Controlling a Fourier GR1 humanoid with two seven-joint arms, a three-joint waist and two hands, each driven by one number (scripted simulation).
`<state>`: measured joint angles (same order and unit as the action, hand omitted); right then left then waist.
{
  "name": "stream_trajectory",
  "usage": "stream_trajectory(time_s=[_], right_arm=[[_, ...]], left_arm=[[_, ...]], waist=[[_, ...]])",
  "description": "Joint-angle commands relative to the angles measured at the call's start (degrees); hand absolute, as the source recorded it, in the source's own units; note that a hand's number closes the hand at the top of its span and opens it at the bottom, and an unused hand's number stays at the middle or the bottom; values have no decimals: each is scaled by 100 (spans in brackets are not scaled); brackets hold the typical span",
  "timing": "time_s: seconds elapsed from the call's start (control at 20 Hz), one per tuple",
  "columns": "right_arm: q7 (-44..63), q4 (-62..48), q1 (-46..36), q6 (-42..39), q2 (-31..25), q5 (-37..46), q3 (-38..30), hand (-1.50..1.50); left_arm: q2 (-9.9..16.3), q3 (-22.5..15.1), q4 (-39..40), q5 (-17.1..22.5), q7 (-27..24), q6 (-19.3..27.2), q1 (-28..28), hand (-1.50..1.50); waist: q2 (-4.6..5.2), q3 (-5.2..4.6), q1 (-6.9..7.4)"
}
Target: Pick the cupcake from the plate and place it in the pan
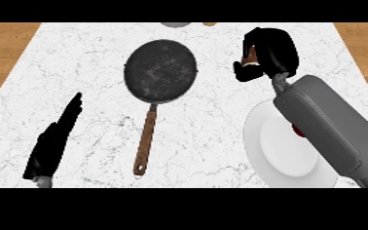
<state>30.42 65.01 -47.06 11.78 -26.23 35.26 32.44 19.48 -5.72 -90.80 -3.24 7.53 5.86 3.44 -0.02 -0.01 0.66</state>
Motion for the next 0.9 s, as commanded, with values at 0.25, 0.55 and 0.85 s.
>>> stream_trajectory(time_s=[0.25,0.55,0.85], right_arm=[[-486,-1188,-1315,145,1443,-88,-643,150],[-1135,-3017,-1962,638,2374,-241,-1195,150],[-1271,-4006,-2361,916,2611,-674,-1211,150]], left_arm=[[-314,-228,-10,-324,-8,156,30,0],[-228,-60,28,-250,-41,8,-65,0],[-307,-309,14,-237,-38,-231,-305,0]], waist=[[31,1,94],[75,0,184],[212,-5,613]])
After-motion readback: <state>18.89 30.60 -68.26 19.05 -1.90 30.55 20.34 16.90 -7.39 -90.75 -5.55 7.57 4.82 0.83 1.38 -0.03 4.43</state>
